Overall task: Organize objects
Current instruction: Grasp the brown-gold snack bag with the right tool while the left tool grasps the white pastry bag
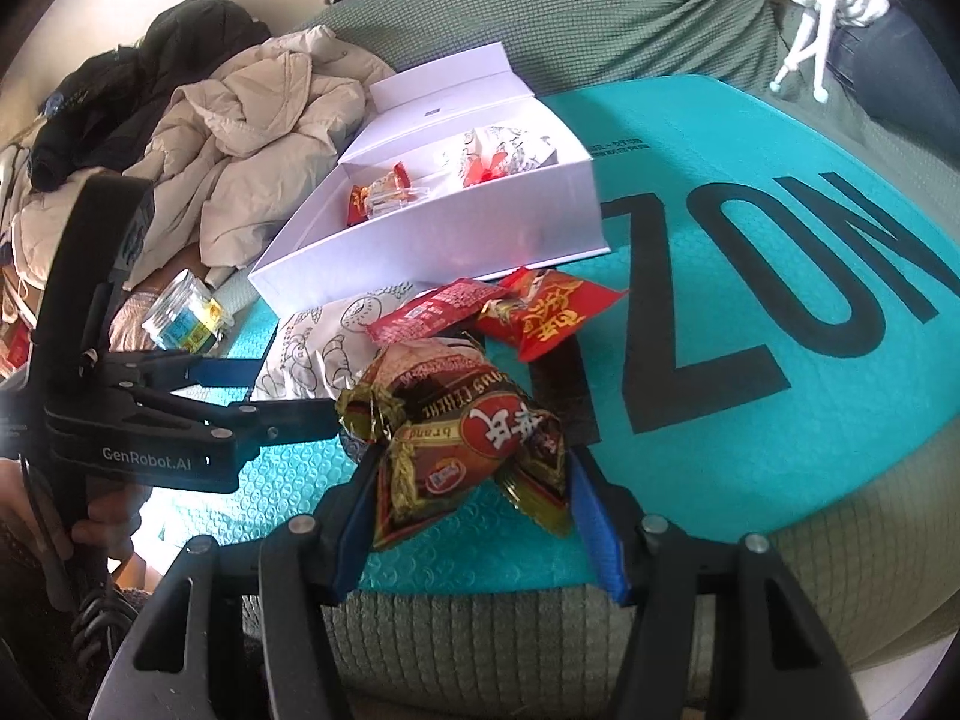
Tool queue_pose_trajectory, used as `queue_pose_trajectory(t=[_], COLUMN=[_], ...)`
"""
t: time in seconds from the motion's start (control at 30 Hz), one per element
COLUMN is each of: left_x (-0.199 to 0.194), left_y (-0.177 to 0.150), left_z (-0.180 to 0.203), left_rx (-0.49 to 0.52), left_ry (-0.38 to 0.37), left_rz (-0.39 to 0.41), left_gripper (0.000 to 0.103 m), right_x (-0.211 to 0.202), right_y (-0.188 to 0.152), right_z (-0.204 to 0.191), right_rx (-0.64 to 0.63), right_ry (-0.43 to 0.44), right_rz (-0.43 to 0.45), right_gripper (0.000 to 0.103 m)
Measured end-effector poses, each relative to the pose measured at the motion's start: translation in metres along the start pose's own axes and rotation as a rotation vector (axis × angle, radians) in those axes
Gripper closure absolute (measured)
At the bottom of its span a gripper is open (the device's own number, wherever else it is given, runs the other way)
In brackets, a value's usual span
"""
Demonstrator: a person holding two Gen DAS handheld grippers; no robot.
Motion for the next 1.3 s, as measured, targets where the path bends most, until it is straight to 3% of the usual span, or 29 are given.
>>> queue_pose_trajectory(t=[0.47,0.77,0.93,1.13,1.3], left_x=[0.006,0.024,0.023,0.014,0.009], left_y=[0.011,0.019,0.022,0.021,0.017], left_z=[0.006,0.005,0.0,0.0,-0.002], left_rx=[-0.033,-0.024,-0.019,0.034,0.053], left_ry=[0.064,0.158,0.148,0.128,0.115], left_rz=[0.039,0.028,0.06,0.086,0.071], left_gripper=[0.006,0.0,0.0,0.017,0.022], right_x=[-0.004,-0.002,0.0,0.003,0.003], right_y=[0.0,-0.002,-0.003,-0.002,-0.002], right_z=[0.012,0.011,0.01,0.01,0.009], right_rx=[0.061,0.045,0.033,0.03,0.021], right_ry=[0.015,0.003,-0.015,-0.019,-0.029], right_rz=[0.016,0.009,0.004,0.001,0.008], right_gripper=[0.041,0.041,0.041,0.039,0.04])
Point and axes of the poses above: each gripper's, at about its wrist camera, not at the fingertips, and x roughly the way its jaws point, z to its right, y to its top, the point moved 7 cm from there along x, roughly the way its jaws point, and after that the axes turned 4 degrees about y, right-handed, at the moved point
